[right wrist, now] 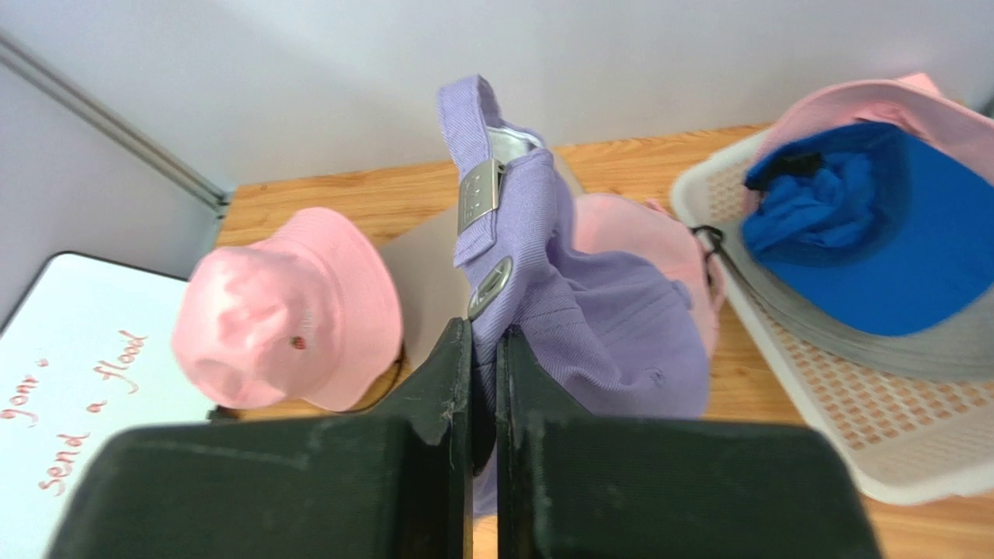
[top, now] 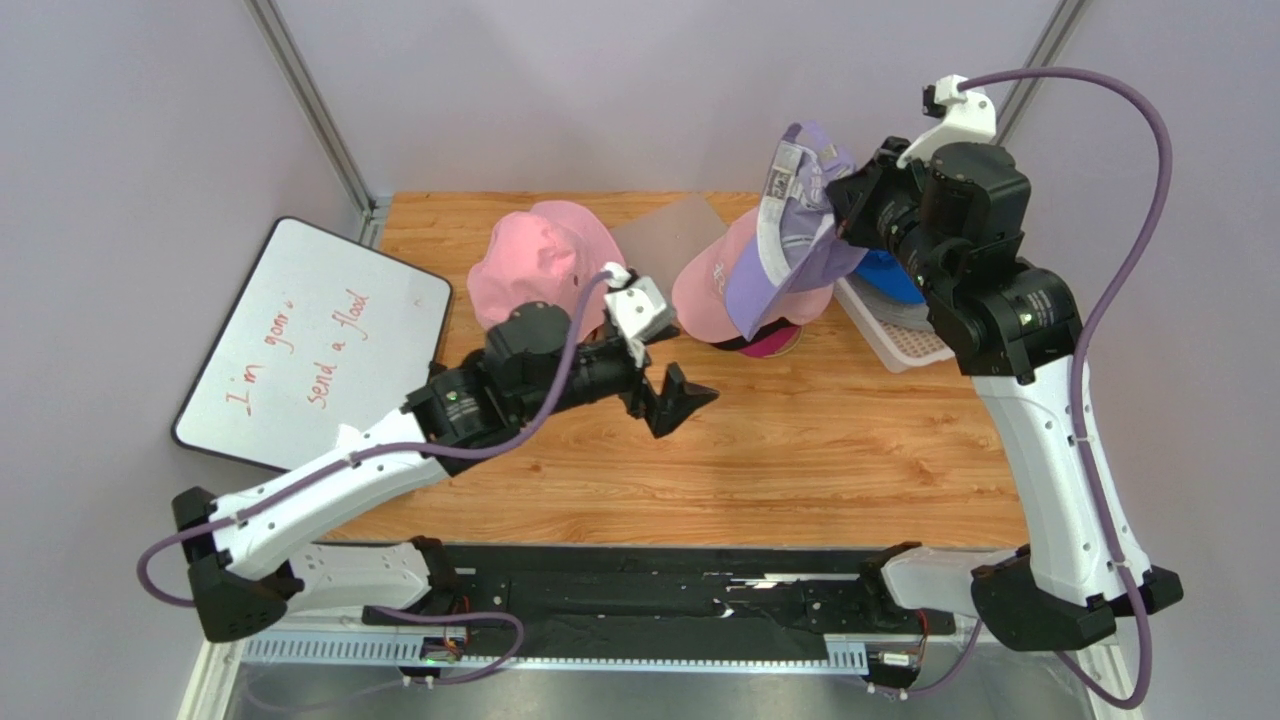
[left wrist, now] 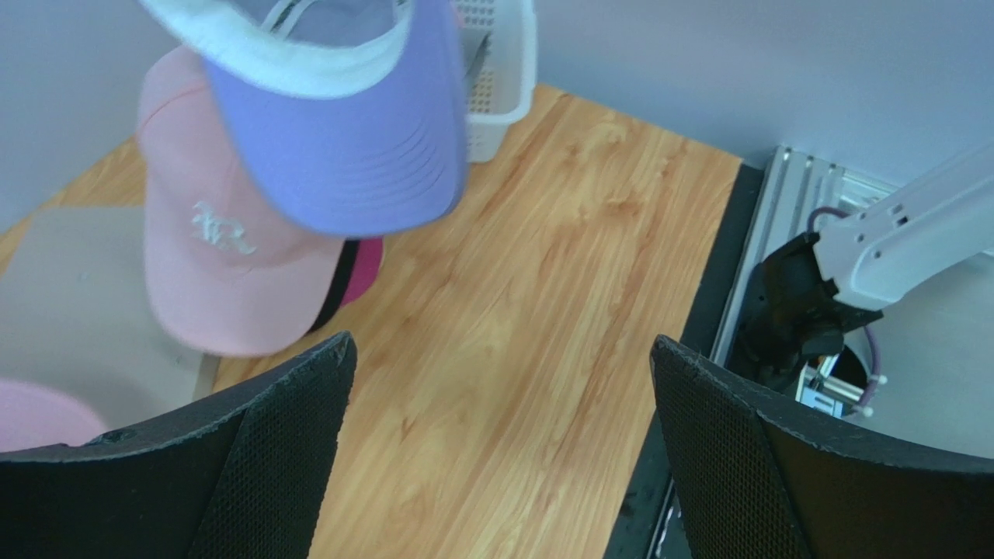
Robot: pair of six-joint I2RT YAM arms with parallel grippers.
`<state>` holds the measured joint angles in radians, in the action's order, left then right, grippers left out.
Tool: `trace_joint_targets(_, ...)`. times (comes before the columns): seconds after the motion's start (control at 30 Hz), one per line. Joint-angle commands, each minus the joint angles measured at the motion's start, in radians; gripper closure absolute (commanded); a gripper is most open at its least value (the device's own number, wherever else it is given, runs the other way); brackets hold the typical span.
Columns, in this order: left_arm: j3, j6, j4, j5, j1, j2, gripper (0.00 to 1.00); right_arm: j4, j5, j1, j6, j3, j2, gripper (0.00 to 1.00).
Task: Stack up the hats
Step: Pick up the hat from the bin, then stack the hat on the hat.
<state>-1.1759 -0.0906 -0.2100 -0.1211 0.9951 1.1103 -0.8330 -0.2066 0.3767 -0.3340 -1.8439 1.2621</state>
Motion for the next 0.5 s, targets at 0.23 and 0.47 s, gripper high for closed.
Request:
trace_joint_targets(0.23, -0.042, 0.019, 0.284, 0.396, 0.192, 0.223, 0.0, 0.176, -0.128, 0.177, -0.122, 0.041, -0.018, 1.0)
trace_joint_targets(0.47, -0.03, 0.003, 0.402, 0.484, 0.194, 0.273, 0.0, 0.204, -0.174, 0.255, -0.149, 0.034, 0.002, 1.0)
